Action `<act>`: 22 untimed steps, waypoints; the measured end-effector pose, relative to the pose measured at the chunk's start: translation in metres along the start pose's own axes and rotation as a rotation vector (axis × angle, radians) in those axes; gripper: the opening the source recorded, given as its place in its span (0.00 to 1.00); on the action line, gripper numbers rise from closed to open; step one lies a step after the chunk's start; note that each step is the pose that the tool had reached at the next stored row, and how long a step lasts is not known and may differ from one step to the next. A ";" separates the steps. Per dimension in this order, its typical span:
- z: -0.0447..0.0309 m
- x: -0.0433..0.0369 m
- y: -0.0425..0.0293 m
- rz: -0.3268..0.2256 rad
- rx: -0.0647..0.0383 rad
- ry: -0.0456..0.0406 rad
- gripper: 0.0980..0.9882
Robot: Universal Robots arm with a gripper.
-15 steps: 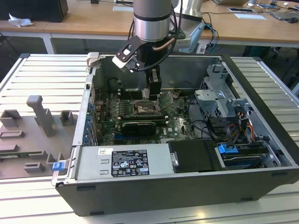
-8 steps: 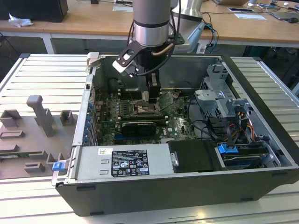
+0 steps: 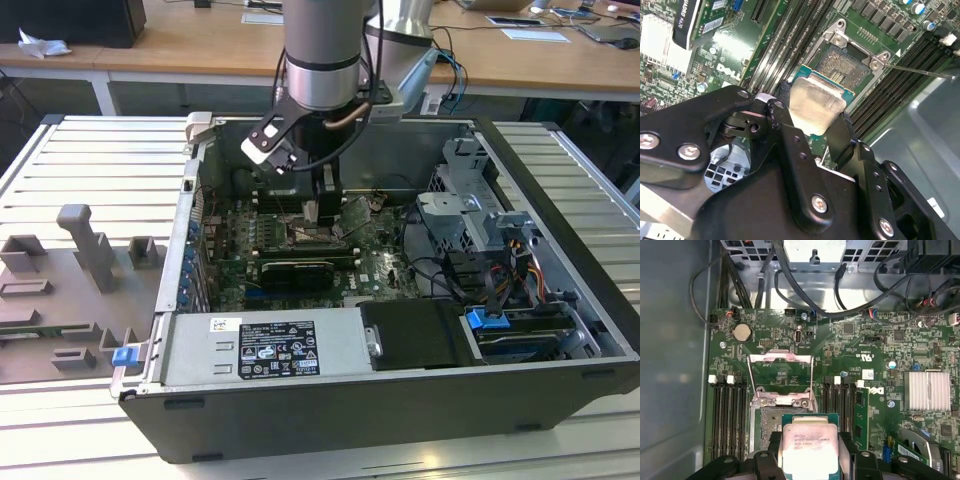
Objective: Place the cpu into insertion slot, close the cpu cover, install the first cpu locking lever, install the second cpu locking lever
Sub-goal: 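Place the cpu into insertion slot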
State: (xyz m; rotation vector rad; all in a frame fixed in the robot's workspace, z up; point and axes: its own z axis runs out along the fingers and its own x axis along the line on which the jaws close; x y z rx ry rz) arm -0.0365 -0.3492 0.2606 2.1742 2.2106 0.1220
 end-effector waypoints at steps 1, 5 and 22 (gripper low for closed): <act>0.0015 0.0000 -0.0002 0.000 0.000 0.0000 0.49; 0.0033 -0.0001 -0.0003 0.000 0.000 0.0000 0.49; 0.0315 0.0168 -0.0080 0.000 0.000 -0.0018 0.49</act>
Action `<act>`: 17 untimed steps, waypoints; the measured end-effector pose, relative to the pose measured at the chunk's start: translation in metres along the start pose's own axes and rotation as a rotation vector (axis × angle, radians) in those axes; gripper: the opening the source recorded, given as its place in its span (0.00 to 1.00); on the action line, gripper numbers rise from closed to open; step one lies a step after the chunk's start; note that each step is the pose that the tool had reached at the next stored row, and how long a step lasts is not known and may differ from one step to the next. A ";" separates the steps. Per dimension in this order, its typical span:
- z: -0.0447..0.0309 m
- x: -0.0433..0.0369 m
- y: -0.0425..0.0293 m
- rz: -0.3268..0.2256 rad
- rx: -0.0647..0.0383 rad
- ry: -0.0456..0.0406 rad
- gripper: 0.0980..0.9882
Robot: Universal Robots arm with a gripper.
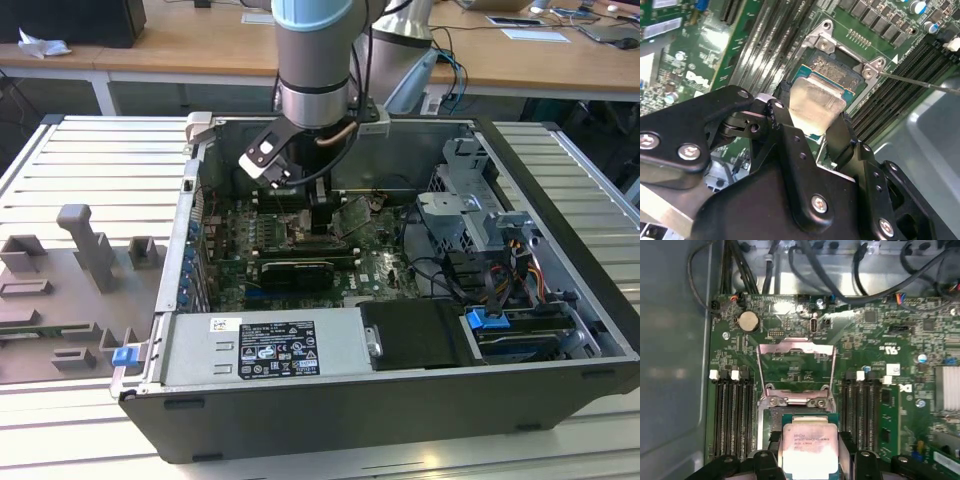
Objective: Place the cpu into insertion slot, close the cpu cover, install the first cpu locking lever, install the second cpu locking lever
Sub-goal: 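Place the cpu into insertion slot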
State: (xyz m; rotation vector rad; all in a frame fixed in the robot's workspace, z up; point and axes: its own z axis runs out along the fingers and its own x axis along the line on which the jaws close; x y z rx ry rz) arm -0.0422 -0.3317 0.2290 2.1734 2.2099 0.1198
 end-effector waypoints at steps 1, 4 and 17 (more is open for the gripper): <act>0.0017 0.0013 -0.0004 0.000 0.000 -0.0002 0.49; 0.0133 0.0078 -0.0051 0.016 0.000 -0.0017 0.49; 0.0282 0.0111 -0.0052 0.019 0.000 -0.0146 0.49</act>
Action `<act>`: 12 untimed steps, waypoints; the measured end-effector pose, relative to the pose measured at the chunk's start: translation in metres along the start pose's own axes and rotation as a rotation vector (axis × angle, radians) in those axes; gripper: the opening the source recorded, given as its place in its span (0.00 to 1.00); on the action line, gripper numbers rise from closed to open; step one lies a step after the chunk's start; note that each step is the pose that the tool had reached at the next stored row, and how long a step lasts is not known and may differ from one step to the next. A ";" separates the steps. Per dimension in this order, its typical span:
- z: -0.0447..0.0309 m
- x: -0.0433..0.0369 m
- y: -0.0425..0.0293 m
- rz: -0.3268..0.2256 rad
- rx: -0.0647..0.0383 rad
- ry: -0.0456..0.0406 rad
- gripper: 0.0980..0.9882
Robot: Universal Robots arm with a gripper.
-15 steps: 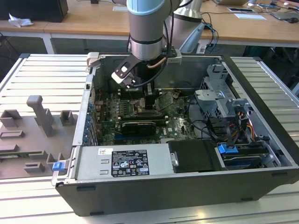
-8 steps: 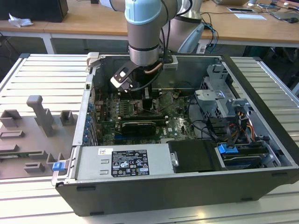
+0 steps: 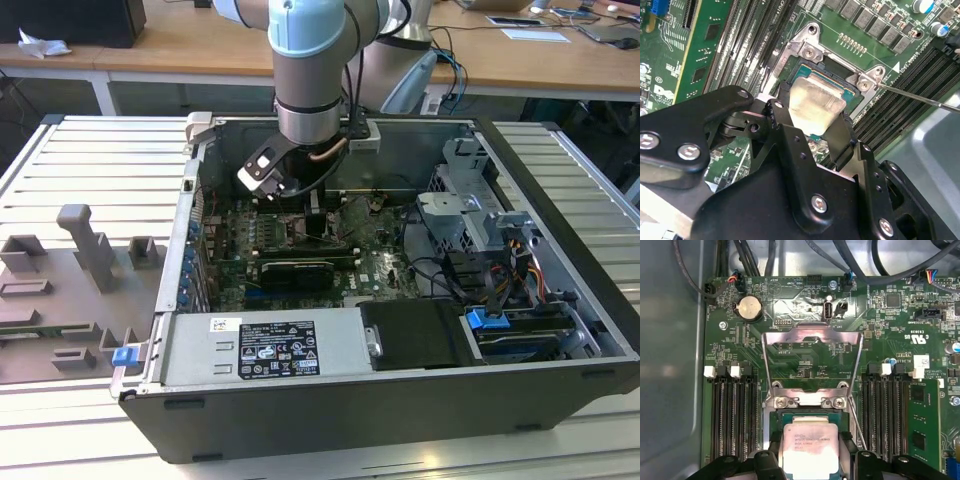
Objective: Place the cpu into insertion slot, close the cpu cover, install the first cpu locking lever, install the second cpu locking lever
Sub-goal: 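Place the cpu into insertion slot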
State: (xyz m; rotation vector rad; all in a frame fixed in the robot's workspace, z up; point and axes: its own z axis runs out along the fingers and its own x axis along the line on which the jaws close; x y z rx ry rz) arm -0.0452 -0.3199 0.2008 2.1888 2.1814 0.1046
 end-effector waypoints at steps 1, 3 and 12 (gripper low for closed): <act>0.0000 0.0000 0.0000 0.000 0.000 -0.0005 0.49; 0.0001 0.0000 0.0000 0.000 0.000 -0.0018 0.49; -0.0014 0.0002 0.0001 0.000 0.000 -0.0054 0.57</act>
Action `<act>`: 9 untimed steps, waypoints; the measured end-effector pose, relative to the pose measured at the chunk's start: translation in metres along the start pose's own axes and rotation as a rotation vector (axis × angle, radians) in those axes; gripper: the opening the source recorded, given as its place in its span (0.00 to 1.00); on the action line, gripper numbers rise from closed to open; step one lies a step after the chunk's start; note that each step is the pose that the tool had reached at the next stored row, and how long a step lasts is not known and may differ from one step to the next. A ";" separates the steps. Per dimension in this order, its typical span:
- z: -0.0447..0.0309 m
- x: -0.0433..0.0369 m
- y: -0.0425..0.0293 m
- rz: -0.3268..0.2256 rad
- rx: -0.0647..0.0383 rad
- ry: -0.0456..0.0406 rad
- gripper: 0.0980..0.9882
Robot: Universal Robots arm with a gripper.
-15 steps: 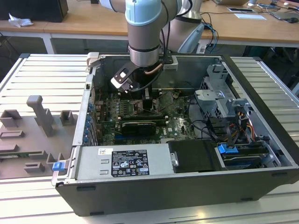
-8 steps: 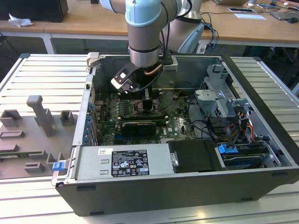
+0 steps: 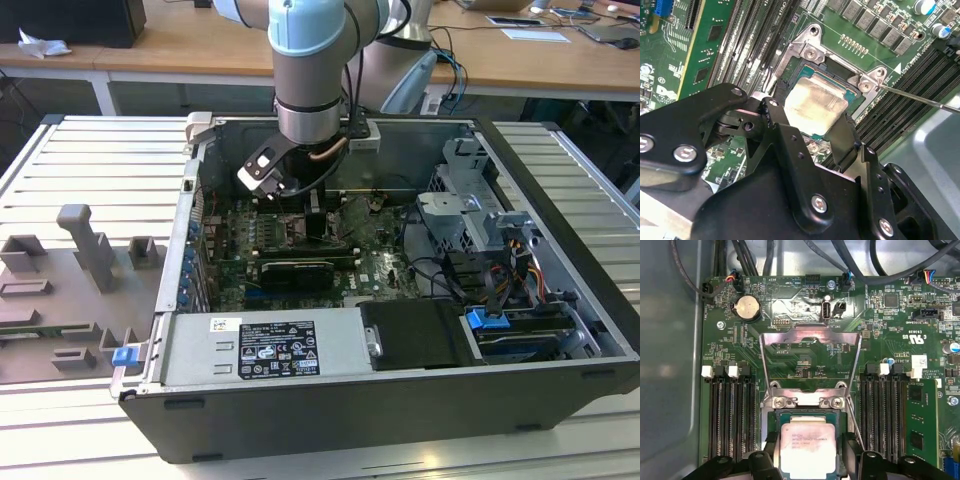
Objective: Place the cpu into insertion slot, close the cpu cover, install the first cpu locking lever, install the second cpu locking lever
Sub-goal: 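Place the cpu into insertion slot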
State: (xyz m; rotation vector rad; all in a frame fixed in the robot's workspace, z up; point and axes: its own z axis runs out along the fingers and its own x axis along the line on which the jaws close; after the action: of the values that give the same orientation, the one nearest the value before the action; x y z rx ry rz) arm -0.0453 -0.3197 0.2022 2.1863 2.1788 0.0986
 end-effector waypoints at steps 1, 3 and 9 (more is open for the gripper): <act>-0.0017 0.0000 0.0001 0.000 0.000 0.0000 0.57; -0.0068 0.0001 0.0006 0.000 0.000 -0.0005 0.56; -0.0139 0.0001 0.0011 0.000 0.000 -0.0006 0.21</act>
State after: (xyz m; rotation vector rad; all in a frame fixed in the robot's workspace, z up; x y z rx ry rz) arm -0.0453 -0.3197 0.2162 2.1861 2.1783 0.0981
